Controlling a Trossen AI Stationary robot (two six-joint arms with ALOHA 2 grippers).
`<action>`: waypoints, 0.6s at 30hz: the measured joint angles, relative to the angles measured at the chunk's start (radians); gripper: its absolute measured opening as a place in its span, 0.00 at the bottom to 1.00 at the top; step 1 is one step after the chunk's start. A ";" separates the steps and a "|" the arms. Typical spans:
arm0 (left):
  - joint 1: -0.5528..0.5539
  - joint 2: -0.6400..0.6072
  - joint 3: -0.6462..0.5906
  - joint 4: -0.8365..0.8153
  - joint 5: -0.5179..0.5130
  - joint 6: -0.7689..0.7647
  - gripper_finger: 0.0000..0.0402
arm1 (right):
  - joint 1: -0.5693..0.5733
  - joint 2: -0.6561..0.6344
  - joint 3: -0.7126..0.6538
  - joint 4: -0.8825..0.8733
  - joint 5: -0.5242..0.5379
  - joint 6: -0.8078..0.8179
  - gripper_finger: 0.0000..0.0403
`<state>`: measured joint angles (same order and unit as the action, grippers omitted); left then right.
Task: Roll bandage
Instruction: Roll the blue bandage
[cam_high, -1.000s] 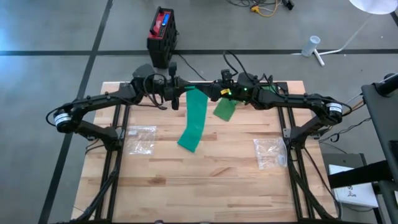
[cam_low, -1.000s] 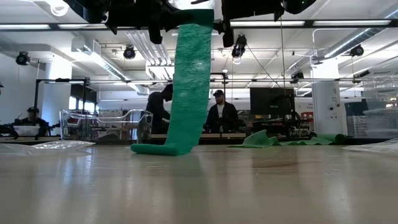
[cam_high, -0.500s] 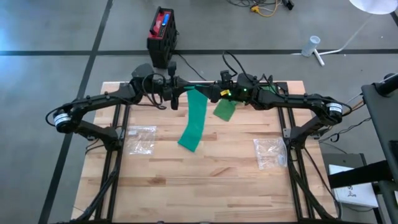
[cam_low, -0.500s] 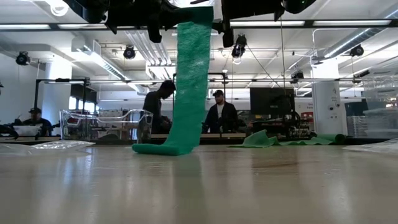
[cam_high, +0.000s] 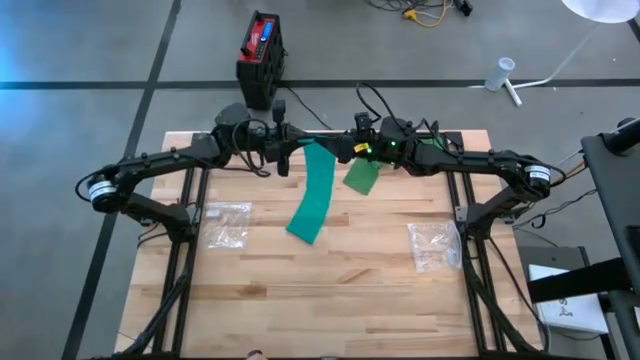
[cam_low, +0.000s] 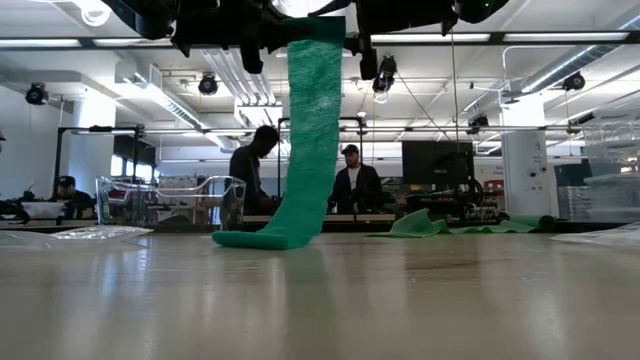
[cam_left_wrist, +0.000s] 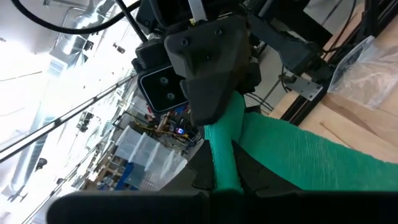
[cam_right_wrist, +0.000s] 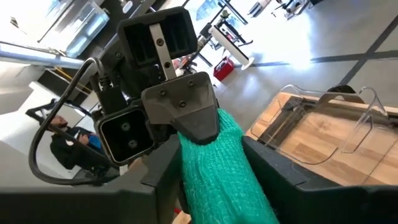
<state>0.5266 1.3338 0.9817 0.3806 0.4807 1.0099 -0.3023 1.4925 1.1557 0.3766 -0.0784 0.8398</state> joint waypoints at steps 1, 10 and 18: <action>0.000 0.000 0.000 -0.002 -0.004 -0.010 0.02 | 0.000 0.000 0.000 -0.001 0.000 -0.004 0.33; 0.000 -0.016 0.002 -0.050 -0.035 -0.247 0.12 | -0.001 0.002 0.000 -0.006 -0.002 -0.085 0.12; 0.007 -0.046 0.149 -0.475 -0.075 -0.370 0.50 | 0.002 -0.001 0.001 -0.004 -0.012 -0.159 0.11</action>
<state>0.5338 1.2877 1.1311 -0.0946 0.4054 0.6400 -0.3000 1.4914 1.1564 0.3729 -0.0902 0.6807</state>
